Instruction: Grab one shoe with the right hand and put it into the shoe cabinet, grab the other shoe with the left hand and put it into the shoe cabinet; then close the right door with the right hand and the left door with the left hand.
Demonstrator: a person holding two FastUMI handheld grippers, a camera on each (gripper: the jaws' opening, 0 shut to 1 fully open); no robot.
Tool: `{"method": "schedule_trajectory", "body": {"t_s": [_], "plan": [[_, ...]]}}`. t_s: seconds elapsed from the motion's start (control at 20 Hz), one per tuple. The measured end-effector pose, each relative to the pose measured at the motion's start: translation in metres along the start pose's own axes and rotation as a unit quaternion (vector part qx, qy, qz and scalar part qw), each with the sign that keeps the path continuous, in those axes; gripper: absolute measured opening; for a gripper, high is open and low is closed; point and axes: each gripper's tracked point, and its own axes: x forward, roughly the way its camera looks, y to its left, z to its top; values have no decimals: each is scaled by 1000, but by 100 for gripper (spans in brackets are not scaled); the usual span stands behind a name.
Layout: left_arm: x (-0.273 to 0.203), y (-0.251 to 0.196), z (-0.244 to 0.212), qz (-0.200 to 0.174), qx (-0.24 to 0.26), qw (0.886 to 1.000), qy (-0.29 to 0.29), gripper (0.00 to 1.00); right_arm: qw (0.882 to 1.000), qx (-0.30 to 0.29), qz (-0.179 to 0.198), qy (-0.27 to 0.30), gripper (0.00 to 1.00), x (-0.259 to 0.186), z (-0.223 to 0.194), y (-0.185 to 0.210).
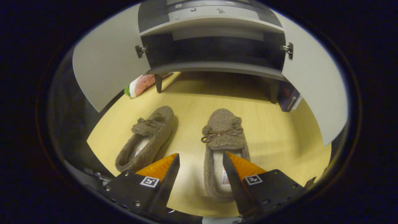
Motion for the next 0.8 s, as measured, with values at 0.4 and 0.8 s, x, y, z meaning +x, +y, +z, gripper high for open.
{"method": "schedule_trajectory", "body": {"t_s": [0.4, 0.8], "plan": [[-17, 37, -4, 63, 22, 998, 10, 96, 999, -18, -14, 32, 76, 53, 2, 2], [-23, 49, -13, 77, 19, 997, 23, 96, 999, -9, -42, 28, 1, 55, 17, -15]]}}
